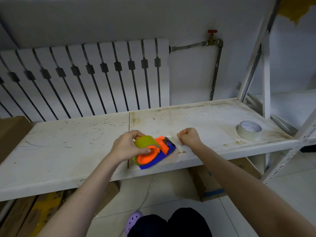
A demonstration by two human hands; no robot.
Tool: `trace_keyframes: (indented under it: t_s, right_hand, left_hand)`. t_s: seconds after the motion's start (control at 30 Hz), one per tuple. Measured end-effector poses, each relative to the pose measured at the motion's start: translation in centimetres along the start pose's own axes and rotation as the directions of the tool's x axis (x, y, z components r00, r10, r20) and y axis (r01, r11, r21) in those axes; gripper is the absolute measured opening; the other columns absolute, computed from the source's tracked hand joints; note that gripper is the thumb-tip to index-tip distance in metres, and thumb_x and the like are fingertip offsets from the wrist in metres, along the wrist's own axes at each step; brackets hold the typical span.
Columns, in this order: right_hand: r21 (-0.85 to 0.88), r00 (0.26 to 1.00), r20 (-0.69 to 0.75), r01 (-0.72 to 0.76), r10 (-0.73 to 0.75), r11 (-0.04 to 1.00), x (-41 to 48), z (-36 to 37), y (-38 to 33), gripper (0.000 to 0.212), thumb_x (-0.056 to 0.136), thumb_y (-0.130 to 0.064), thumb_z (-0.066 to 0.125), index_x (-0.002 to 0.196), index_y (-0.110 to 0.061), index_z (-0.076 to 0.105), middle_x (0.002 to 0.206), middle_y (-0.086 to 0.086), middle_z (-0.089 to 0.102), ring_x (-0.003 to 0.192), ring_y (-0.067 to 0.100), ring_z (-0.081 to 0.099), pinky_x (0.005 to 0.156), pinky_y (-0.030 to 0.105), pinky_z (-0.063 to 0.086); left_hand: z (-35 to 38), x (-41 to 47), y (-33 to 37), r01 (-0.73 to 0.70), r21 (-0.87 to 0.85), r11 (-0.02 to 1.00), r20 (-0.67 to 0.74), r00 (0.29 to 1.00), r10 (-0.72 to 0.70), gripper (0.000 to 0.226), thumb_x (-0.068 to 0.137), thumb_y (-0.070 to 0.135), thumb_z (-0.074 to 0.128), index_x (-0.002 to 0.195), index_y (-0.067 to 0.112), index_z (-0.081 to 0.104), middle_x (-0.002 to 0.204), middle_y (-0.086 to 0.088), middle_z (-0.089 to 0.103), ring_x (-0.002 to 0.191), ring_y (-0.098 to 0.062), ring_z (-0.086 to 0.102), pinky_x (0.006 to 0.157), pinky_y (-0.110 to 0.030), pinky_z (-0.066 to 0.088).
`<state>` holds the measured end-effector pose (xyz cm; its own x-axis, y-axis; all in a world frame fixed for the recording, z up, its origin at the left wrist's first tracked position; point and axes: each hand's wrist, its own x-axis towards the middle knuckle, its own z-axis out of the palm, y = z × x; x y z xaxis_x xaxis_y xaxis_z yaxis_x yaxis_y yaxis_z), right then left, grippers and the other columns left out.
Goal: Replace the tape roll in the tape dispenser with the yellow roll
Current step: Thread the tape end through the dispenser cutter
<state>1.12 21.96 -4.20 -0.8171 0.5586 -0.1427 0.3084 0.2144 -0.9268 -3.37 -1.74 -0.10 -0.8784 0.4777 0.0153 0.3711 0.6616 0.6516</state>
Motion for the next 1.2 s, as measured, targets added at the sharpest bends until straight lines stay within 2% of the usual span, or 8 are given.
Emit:
trace_keyframes:
  t_s: [0.17, 0.23, 0.37, 0.57, 0.8, 0.93, 1.1, 1.2]
  right_hand:
    - [0.04, 1.0, 0.009, 0.001, -0.001, 0.999, -0.3, 1.1, 0.8, 0.023, 0.085, -0.002, 0.056, 0.063, -0.006, 0.055, 0.06, 0.006, 0.054, 0.056, 0.015, 0.05, 0.055, 0.025, 0.046]
    - [0.038, 1.0, -0.007, 0.015, -0.014, 0.999, -0.5, 1.5, 0.9, 0.024, 0.086, -0.003, 0.056, 0.062, -0.007, 0.055, 0.06, 0.004, 0.054, 0.057, 0.016, 0.051, 0.057, 0.026, 0.047]
    - [-0.014, 0.987, -0.073, 0.142, -0.143, 0.99, -1.2, 1.6, -0.3, 0.008, 0.087, -0.01, 0.056, 0.08, -0.007, 0.058, 0.068, -0.002, 0.055, 0.071, 0.015, 0.055, 0.066, 0.026, 0.046]
    - [-0.165, 0.893, -0.045, 0.435, -0.447, 0.885, -4.1, 1.0, -4.8, 0.008, 0.091, -0.009, 0.051, 0.088, -0.008, 0.057, 0.067, -0.008, 0.049, 0.063, 0.005, 0.047, 0.057, 0.017, 0.038]
    - [-0.215, 0.728, -0.065, 0.657, -0.682, 0.722, -7.6, 0.1, -9.1, 0.007, 0.091, -0.011, 0.053, 0.09, -0.009, 0.059, 0.077, -0.004, 0.054, 0.07, 0.006, 0.049, 0.064, 0.017, 0.042]
    - [-0.2, 0.819, -0.066, 0.549, -0.57, 0.812, -6.1, -0.9, -8.6, 0.006, 0.091, -0.011, 0.052, 0.088, -0.011, 0.057, 0.069, -0.009, 0.049, 0.064, 0.005, 0.047, 0.059, 0.016, 0.04]
    - [-0.107, 0.945, -0.102, 0.3, -0.311, 0.948, -3.4, -1.5, -4.6, 0.006, 0.09, -0.008, 0.053, 0.087, -0.006, 0.058, 0.072, -0.006, 0.052, 0.069, 0.006, 0.051, 0.057, 0.015, 0.036]
    - [-0.061, 0.988, -0.091, 0.118, -0.123, 0.991, -2.1, -0.8, -1.7, 0.012, 0.088, -0.008, 0.055, 0.076, -0.007, 0.056, 0.072, 0.001, 0.055, 0.067, 0.014, 0.054, 0.054, 0.019, 0.039]
  left_hand:
    - [-1.0, 0.9, -0.3, 0.0, 0.087, 0.996, 0.112, 0.994, -0.01, 0.059, 0.035, 0.064, 0.071, 0.089, 0.043, 0.063, 0.101, 0.008, 0.067, 0.097, -0.018, 0.062, 0.083, -0.044, 0.055]
    - [-1.1, 1.1, -0.6, 0.002, 0.112, 0.994, 0.137, 0.99, -0.018, 0.058, 0.036, 0.064, 0.071, 0.089, 0.042, 0.063, 0.099, 0.007, 0.067, 0.096, -0.018, 0.062, 0.083, -0.043, 0.055]
    - [-0.9, 1.1, -0.8, 0.013, 0.129, 0.992, 0.139, 0.99, -0.031, 0.061, 0.035, 0.066, 0.068, 0.09, 0.04, 0.062, 0.098, 0.004, 0.066, 0.094, -0.02, 0.063, 0.08, -0.044, 0.056]
    - [-0.8, 1.1, -1.4, 0.026, 0.101, 0.995, 0.158, 0.987, -0.042, 0.06, 0.033, 0.064, 0.073, 0.086, 0.038, 0.063, 0.097, 0.002, 0.067, 0.093, -0.022, 0.064, 0.078, -0.047, 0.057]
    - [-0.9, 0.8, -1.3, 0.032, 0.08, 0.996, 0.145, 0.988, -0.044, 0.065, 0.033, 0.066, 0.071, 0.09, 0.035, 0.064, 0.099, 0.002, 0.068, 0.093, -0.022, 0.064, 0.08, -0.046, 0.057]
    - [-1.4, 0.5, -1.2, 0.008, 0.107, 0.994, 0.175, 0.984, -0.026, 0.07, 0.035, 0.069, 0.069, 0.097, 0.035, 0.061, 0.104, 0.003, 0.065, 0.097, -0.021, 0.062, 0.081, -0.045, 0.056]
    - [-2.5, 0.3, -1.9, 0.031, 0.065, 0.997, 0.18, 0.983, -0.042, 0.071, 0.037, 0.069, 0.076, 0.096, 0.034, 0.06, 0.105, 0.003, 0.064, 0.099, -0.022, 0.062, 0.081, -0.047, 0.056]
    - [-2.7, 0.5, -2.4, 0.027, 0.053, 0.998, 0.179, 0.983, -0.036, 0.077, 0.033, 0.075, 0.076, 0.097, 0.036, 0.06, 0.105, 0.003, 0.064, 0.099, -0.021, 0.062, 0.081, -0.046, 0.057]
